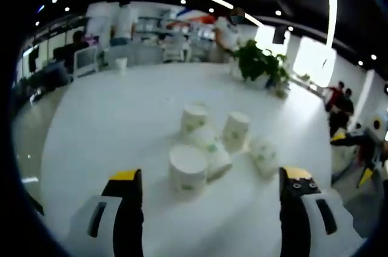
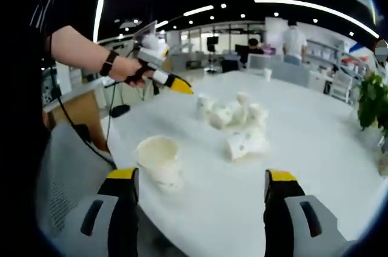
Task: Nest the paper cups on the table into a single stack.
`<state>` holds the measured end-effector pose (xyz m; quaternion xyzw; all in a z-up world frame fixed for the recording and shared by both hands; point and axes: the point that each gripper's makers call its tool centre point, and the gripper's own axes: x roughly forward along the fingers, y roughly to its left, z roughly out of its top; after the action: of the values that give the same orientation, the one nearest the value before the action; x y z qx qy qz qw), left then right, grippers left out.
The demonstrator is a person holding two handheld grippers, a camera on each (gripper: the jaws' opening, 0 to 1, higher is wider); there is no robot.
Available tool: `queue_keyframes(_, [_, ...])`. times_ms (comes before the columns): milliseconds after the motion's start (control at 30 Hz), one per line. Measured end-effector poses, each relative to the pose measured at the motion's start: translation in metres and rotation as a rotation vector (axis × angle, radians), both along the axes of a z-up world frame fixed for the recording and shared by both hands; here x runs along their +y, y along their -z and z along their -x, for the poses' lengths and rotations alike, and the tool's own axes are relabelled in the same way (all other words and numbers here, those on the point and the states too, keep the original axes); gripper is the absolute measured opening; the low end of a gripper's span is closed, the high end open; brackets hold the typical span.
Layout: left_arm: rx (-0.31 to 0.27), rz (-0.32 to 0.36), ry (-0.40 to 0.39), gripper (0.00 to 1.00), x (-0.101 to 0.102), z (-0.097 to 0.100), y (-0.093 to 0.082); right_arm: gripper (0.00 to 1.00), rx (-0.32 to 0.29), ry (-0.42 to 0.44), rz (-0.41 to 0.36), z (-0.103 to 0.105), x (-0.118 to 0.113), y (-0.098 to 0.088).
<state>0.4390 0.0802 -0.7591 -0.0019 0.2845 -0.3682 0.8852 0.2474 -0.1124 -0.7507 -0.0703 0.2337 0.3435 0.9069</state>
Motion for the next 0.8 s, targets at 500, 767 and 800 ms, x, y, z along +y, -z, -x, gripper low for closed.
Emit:
queue_keyframes(500, [0.031,0.018,-0.029,0.87,-0.004,-0.018,0.016,1.00,-0.008,0.065,0.014,-0.007,-0.020,-0.002])
queue_keyframes(767, [0.001,0.013,-0.052,0.83,-0.004,-0.028,0.022,0.99,-0.006,0.078,0.023,-0.006,-0.027,-0.007])
queue_keyframes(800, [0.000,0.015,-0.046,0.81,-0.006,-0.028,0.022,0.99,0.006,0.084,0.023,-0.006,-0.029,-0.006])
